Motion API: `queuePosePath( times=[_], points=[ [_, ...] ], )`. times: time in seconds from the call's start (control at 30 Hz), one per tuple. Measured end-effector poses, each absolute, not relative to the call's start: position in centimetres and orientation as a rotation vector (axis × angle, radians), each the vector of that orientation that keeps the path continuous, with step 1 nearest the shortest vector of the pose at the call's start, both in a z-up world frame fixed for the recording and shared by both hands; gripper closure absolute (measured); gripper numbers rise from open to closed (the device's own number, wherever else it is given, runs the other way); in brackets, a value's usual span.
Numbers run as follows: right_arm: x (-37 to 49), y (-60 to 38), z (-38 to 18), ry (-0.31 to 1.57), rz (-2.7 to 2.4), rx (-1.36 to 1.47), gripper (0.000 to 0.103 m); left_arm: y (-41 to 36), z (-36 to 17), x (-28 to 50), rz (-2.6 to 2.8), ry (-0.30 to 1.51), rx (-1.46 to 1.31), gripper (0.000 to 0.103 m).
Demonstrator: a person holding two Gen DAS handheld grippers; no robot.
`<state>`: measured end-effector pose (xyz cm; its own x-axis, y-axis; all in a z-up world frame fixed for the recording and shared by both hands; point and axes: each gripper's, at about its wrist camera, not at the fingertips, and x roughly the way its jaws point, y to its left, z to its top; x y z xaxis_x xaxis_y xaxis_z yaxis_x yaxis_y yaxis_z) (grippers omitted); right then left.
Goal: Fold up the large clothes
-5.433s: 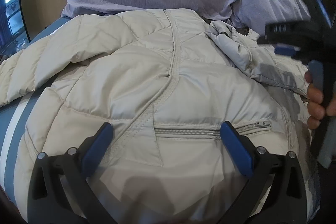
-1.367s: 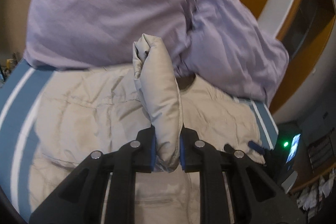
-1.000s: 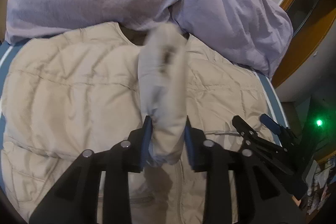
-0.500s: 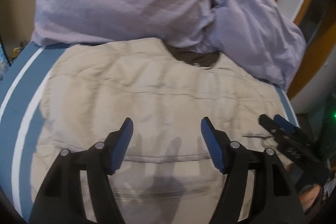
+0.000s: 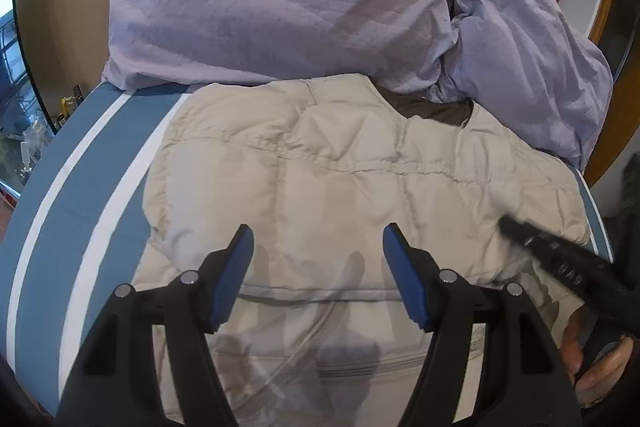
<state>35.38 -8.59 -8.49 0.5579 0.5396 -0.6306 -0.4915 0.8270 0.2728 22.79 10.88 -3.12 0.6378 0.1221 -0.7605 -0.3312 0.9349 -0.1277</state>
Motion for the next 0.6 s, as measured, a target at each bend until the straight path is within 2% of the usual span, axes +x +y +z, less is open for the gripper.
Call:
queuePosePath(
  times=[0.13,0.33,0.5,0.6],
  points=[
    [35.0,-9.7,-6.6,0.672,0.551,0.092,0.090,11.4,-3.4,22.4,0.280,0.842,-0.256,0.034],
    [37.4,-9.8,-9.9,0.789,0.457,0.063,0.090,12.2,-4.4,22.2,0.304,0.863,-0.257,0.033],
    [37.5,-9.3,-10.9,0.794,0.436,0.029,0.089,12.6,-4.8,21.8,0.328,0.867,-0.243,0.033],
    [37.5,-9.1,-10.8,0.797,0.436,0.012,0.082,12.7,-4.6,21.2,0.339,0.861,-0.238,0.032]
  ],
)
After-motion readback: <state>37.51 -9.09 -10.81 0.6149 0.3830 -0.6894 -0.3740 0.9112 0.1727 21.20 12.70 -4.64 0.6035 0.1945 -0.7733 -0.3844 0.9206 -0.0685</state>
